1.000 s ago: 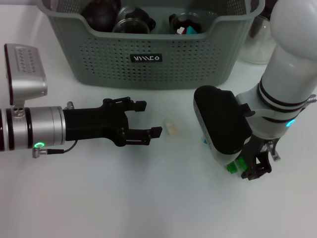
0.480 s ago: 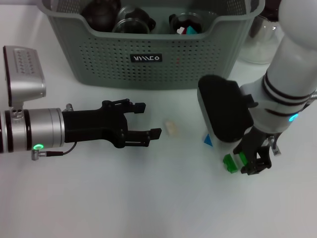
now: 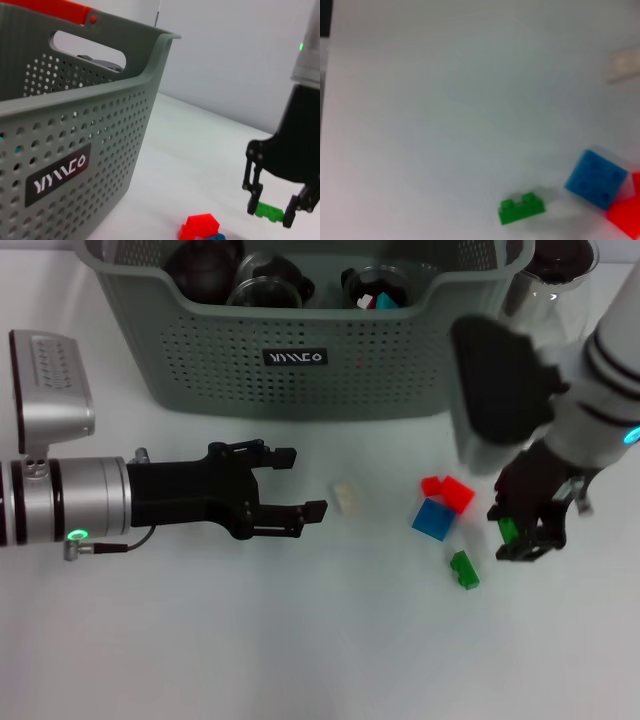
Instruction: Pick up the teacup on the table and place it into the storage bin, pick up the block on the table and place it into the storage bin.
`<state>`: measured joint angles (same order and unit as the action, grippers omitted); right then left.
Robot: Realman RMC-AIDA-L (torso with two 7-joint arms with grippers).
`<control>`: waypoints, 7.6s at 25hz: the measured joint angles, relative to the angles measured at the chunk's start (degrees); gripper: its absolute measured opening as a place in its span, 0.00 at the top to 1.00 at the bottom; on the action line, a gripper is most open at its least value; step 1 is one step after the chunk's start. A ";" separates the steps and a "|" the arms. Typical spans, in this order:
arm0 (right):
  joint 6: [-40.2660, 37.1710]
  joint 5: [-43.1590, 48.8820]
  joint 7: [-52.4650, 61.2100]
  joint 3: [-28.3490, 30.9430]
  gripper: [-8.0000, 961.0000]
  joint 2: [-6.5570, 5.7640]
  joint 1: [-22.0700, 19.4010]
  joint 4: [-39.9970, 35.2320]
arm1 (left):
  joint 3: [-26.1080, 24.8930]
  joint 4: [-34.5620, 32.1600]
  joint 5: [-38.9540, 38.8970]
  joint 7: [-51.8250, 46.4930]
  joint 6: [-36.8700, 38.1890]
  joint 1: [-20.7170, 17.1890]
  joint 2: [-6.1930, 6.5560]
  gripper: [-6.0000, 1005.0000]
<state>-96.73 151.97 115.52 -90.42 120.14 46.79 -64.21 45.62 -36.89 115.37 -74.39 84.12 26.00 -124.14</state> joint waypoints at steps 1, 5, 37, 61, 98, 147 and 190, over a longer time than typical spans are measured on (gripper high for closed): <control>-0.66 0.08 -0.37 2.30 0.53 0.01 -0.02 -0.49 | 0.04 -0.13 0.09 0.00 0.00 0.03 0.02 0.14; -3.13 -0.92 -2.27 10.55 0.53 0.01 0.14 -2.16 | 0.24 -0.47 0.24 0.07 0.18 0.13 0.17 0.14; 23.80 -4.28 15.20 36.96 0.50 -4.63 17.33 7.73 | 0.87 -3.54 4.61 0.31 0.11 2.23 0.37 0.14; 44.18 8.38 19.74 26.36 0.42 -0.11 21.10 22.89 | 0.60 -3.54 4.73 0.39 -0.01 2.94 0.65 0.14; 2.43 -45.16 -7.11 33.23 0.24 -0.46 -22.30 -12.67 | 0.61 -3.46 4.78 0.39 0.59 2.30 0.73 0.14; 0.95 -26.27 -11.00 37.77 0.02 -2.54 -19.37 -0.73 | 47.72 -23.07 29.81 -59.06 -14.04 15.82 -0.45 0.14; 1.73 -26.20 -11.11 37.77 0.02 -2.39 -19.17 -0.71 | 54.93 -20.21 29.62 -65.09 -19.62 17.37 -0.58 0.54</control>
<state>-95.00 125.77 104.41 -52.65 117.75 27.62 -64.93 100.55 -57.10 144.99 -139.48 64.50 43.37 -124.72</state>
